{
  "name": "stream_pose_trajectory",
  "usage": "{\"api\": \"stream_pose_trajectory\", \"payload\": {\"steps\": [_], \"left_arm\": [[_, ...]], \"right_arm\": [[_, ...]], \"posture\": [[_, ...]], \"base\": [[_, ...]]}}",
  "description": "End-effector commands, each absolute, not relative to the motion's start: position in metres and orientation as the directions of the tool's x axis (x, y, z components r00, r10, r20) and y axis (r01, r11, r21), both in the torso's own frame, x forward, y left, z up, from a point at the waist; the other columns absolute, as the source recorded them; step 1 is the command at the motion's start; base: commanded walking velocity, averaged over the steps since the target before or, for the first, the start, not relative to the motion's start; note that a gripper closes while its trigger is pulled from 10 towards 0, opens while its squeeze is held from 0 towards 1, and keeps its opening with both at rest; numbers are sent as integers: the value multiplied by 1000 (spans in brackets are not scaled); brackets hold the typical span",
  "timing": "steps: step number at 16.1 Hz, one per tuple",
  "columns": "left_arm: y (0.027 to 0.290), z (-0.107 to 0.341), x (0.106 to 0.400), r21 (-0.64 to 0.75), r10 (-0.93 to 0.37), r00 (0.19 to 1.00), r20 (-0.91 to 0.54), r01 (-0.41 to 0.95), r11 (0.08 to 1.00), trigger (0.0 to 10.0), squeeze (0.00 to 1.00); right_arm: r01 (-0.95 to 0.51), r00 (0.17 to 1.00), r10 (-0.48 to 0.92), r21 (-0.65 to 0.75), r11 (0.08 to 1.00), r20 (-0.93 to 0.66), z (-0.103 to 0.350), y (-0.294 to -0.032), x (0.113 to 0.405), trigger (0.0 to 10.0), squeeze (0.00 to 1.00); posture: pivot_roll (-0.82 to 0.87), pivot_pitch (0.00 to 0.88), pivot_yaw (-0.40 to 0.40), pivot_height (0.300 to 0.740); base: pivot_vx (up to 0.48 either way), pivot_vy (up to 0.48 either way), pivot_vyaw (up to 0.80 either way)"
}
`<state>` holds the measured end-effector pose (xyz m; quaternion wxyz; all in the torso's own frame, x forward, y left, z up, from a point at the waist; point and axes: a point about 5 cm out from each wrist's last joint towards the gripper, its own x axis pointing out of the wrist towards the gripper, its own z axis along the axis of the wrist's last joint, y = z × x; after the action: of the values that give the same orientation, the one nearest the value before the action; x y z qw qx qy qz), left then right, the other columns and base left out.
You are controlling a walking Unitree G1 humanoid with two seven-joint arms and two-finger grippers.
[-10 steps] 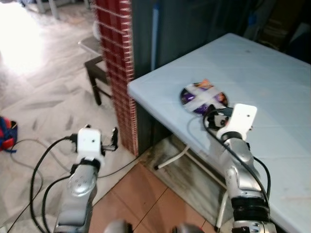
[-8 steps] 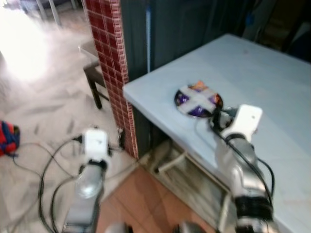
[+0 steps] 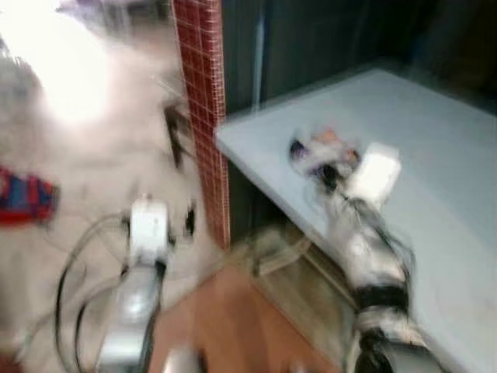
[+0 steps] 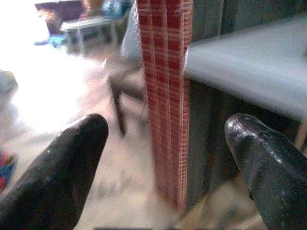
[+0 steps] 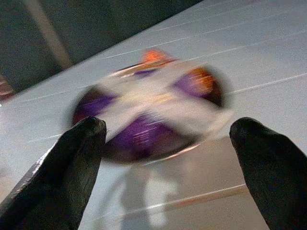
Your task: Restocking fridge
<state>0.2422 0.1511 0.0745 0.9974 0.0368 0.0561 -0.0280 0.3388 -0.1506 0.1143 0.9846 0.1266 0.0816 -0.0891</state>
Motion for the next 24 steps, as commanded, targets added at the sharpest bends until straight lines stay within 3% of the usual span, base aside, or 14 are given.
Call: {"api": "stream_pose_trajectory", "payload": {"steps": [1,9,16,24], "left_arm": [[149,82,248,91,-59,995,-86,67,994,10000,0],[148,81,244,88,-59,993,-98,68,994,10000,0],[149,80,241,95,-54,993,-109,65,993,10000,0],[150,79,238,104,-60,990,-127,74,992,10000,0]], "right_arm": [[202,967,-154,244,948,-203,114,-150,342,10000,0],[329,929,-258,273,904,-264,115,-164,363,10000,0],[299,913,-199,253,920,-355,107,-161,376,10000,0],[458,853,-377,173,872,-360,92,-214,358,10000,0]], "posture": [[74,11,-1,740],[86,20,-4,740],[107,32,-8,740],[95,41,2,740]], "base": [[0,0,0],[0,0,0],[0,0,0],[0,0,0]]}}
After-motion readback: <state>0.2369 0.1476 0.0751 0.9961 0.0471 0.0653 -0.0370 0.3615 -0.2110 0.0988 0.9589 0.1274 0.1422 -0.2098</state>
